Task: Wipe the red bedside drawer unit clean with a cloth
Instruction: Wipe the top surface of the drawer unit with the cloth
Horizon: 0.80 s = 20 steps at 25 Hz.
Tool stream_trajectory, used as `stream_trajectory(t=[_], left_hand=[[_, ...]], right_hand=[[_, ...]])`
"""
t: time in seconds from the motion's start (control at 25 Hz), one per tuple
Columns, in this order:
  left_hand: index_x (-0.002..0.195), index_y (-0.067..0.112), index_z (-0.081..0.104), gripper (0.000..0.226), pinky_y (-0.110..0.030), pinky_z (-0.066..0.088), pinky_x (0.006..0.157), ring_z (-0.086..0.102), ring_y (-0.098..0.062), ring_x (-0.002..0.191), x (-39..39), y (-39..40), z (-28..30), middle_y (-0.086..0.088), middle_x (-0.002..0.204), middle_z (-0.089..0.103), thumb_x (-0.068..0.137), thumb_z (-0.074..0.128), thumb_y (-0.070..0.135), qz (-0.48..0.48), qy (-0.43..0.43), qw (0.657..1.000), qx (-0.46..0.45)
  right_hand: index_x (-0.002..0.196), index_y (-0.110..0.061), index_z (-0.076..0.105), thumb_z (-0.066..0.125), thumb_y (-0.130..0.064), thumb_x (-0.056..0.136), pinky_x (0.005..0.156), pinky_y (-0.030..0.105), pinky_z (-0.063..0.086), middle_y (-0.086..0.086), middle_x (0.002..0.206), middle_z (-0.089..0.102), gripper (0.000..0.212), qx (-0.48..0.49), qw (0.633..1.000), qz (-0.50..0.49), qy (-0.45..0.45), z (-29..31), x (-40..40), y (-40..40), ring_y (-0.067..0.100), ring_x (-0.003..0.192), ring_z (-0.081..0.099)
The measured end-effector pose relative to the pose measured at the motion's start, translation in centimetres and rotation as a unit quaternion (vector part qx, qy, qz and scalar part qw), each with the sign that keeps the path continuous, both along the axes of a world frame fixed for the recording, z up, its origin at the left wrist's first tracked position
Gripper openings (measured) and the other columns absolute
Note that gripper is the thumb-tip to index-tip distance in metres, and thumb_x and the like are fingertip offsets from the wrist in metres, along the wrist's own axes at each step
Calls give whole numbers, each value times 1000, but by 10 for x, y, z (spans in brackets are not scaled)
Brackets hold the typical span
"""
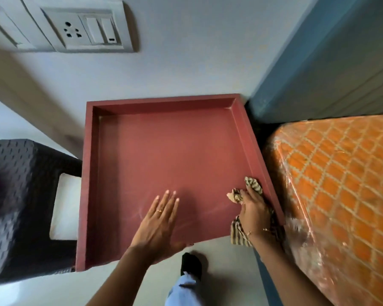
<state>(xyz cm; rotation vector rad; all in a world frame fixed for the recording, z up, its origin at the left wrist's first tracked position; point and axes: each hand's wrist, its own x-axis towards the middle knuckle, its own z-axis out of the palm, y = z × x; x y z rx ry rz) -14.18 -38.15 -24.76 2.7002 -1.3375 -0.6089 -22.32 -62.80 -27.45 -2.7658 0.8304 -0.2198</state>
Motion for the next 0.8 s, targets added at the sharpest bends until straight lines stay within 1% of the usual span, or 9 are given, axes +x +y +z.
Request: stream_trajectory(t=[0.04,0.12,0.16,0.24,0.4,0.6,0.64,0.72,0.8], left_hand=[[134,-6,43,104,-43,10,113,20,-34,138,-8,-9,2,-23,142,40,66,48,74,-6,-9,1000,14],[145,-3,14,110,-43,-5,117,-2,-32,139,-15,-24,2,-22,152,5,72,55,69,-23,-47,999,13],[146,-1,-3,111,-39,-11,115,-14,-31,139,-18,-29,2,-17,149,-16,77,57,63,-28,-33,999,26],[145,3,-15,109,-37,-12,113,-20,-30,141,-21,-36,5,-13,145,-31,83,58,53,-18,-11,997,75],[147,3,-8,95,-36,1,116,-11,-31,143,-23,-44,9,-17,154,-18,89,53,47,-13,0,996,85],[148,3,8,97,-37,32,107,4,-27,145,-11,-53,18,-15,157,-4,83,56,58,-33,5,991,131],[147,4,13,93,-37,36,103,9,-26,144,-8,-57,19,-14,157,1,84,53,60,-33,-1,990,135],[145,7,24,85,-38,42,97,19,-23,142,0,-63,24,-12,157,11,84,49,62,-40,-9,989,139],[144,8,28,83,-37,44,95,24,-22,140,3,-66,27,-11,155,16,84,49,62,-44,-9,988,146]], right_hand=[[100,4,67,65,17,67,83,43,52,22,120,60,36,18,1000,-11,20,3,18,-3,38,103,61],[107,4,64,60,14,73,89,42,49,22,127,56,35,27,999,-20,38,4,45,-10,37,112,56],[106,4,64,62,15,72,87,43,50,22,125,57,36,30,999,-23,28,2,45,-11,36,110,57],[102,5,66,67,19,63,80,48,54,23,116,63,41,24,1000,-3,-14,1,17,-3,37,100,63],[99,3,68,71,23,54,73,51,56,21,112,65,49,22,999,38,11,-2,-57,19,36,94,66],[111,-1,64,53,10,83,95,37,45,14,131,54,32,60,998,27,26,4,30,-11,32,110,57],[108,0,65,54,7,84,97,38,44,15,125,58,28,75,997,9,15,5,41,-14,31,109,55],[91,1,69,63,5,78,82,40,49,16,95,61,14,106,993,-23,-56,8,34,-1,32,87,55],[76,1,70,70,7,71,66,31,45,12,76,61,8,70,992,45,-90,7,-2,24,28,70,51]])
